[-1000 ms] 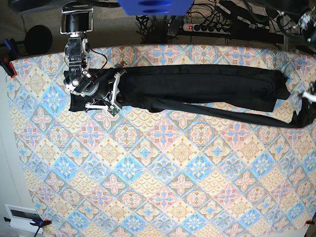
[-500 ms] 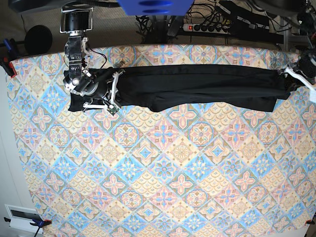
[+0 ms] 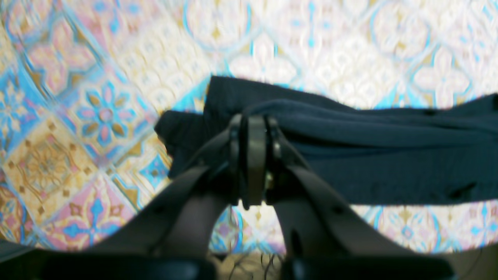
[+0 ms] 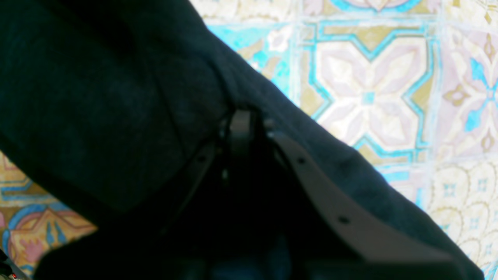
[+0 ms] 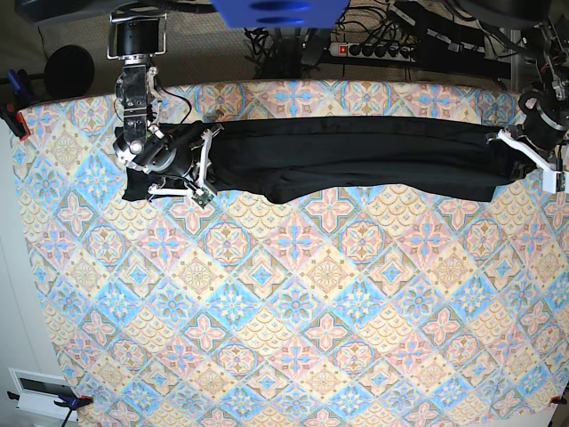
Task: Layout the t-shirt on the table in an organized manner, then fold the t-shirt properly
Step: 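Lay the pulled end back along the strip with the left gripper, then regrasp the strip end with the right gripper and straighten it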
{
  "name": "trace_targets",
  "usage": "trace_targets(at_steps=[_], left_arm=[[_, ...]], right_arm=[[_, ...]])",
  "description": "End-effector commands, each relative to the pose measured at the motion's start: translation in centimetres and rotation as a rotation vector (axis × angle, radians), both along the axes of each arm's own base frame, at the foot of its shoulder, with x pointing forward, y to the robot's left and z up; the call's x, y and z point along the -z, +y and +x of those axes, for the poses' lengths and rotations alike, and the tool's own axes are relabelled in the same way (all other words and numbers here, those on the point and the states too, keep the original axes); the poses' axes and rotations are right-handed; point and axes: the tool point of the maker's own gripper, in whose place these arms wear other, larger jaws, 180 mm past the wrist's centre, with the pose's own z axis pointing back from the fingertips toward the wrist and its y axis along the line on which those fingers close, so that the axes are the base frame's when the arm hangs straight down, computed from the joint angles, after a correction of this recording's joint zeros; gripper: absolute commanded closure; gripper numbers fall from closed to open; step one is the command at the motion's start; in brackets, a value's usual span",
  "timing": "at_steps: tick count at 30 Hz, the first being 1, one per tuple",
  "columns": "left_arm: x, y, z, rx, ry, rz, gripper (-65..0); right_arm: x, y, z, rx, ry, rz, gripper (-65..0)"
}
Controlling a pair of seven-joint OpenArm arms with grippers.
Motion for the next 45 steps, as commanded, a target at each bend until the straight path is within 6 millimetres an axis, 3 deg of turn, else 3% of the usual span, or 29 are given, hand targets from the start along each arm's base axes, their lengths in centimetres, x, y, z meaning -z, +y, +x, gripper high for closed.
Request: trace_targets(at_steps=[1, 6, 12, 19, 26, 32, 37, 43, 45], left_arm=[[-1.3, 0.3, 0.7, 0.008, -0.046, 0.025, 0.0], [0.4, 0.8, 0.9, 0.011, 0.009, 0.115, -0.1], [6.6, 0.6, -0.4, 0.064, 0.214, 0.226, -0.2], [9.1, 0.7, -0.7, 0.125, 0.285, 0.328, -2.5], [8.9, 2.1, -0.7, 0.115, 0.298, 0.431, -15.4], [7.9, 3.0, -0.7, 0.012, 0.243, 0.330, -26.7], [7.0, 3.4, -0.9, -0.089, 0.170, 0.184, -27.8], [6.5, 2.5, 0.1, -0.091, 0.130, 0.119, -28.1], [6.9, 2.1, 0.0, -0.097, 0.129, 0.102, -28.1]], right_arm=[[-0.3, -0.8, 0.4, 0.007, -0.009, -0.033, -3.4], [1.0, -1.0, -0.2, 0.014, 0.032, -0.032, -3.4], [1.0, -1.0, -0.2, 0.012, 0.032, -0.032, -3.4], [0.8, -1.0, -0.1, 0.011, 0.026, -0.032, -3.5], [-0.2, -0.8, 0.3, 0.004, -0.010, -0.029, -3.7], [-5.3, 0.3, 2.2, -0.024, -0.171, -0.030, -7.1], [-7.7, 4.3, 1.9, -0.146, -0.245, -0.006, -14.0], [-7.7, 8.5, 0.8, -0.254, -0.242, 0.035, -16.9], [-8.2, 9.7, 1.6, -0.261, -0.256, 0.057, -16.7]])
